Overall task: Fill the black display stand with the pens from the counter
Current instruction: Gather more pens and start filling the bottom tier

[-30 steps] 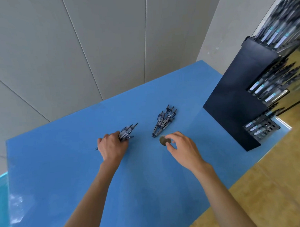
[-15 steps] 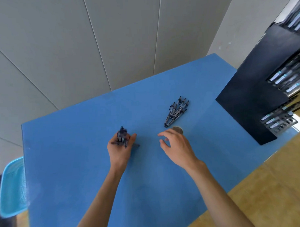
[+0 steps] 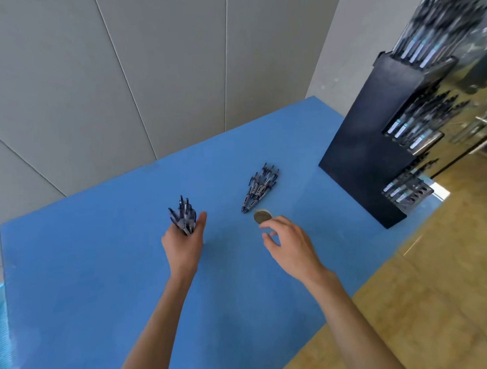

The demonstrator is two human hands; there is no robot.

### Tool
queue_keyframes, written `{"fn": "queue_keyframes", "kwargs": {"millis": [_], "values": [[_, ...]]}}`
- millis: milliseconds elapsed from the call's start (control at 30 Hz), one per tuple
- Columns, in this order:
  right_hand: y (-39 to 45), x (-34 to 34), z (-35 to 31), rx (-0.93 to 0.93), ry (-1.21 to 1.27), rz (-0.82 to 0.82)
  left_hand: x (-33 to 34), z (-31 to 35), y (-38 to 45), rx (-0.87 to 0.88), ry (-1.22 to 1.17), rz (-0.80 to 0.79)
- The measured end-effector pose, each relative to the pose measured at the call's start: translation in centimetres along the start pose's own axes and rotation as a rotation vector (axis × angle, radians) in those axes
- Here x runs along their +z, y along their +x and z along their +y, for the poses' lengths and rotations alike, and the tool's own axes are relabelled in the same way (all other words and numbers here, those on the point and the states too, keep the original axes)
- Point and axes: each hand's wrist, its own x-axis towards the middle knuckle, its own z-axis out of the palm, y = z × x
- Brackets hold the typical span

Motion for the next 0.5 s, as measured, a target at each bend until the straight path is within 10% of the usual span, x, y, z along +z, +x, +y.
{"fn": "queue_keyframes", "kwargs": {"millis": [267,500], "values": [[-4.3,-5.5,2.7,0.119,0.075,0.176,3.0,4.4,-4.7,-0.258,-0.277,-0.561],[-10.4,-11.4,6.8,0.29,0.087,0.334,7.6,7.6,-10.3,-0.267,-0.458,-0.698]]}}
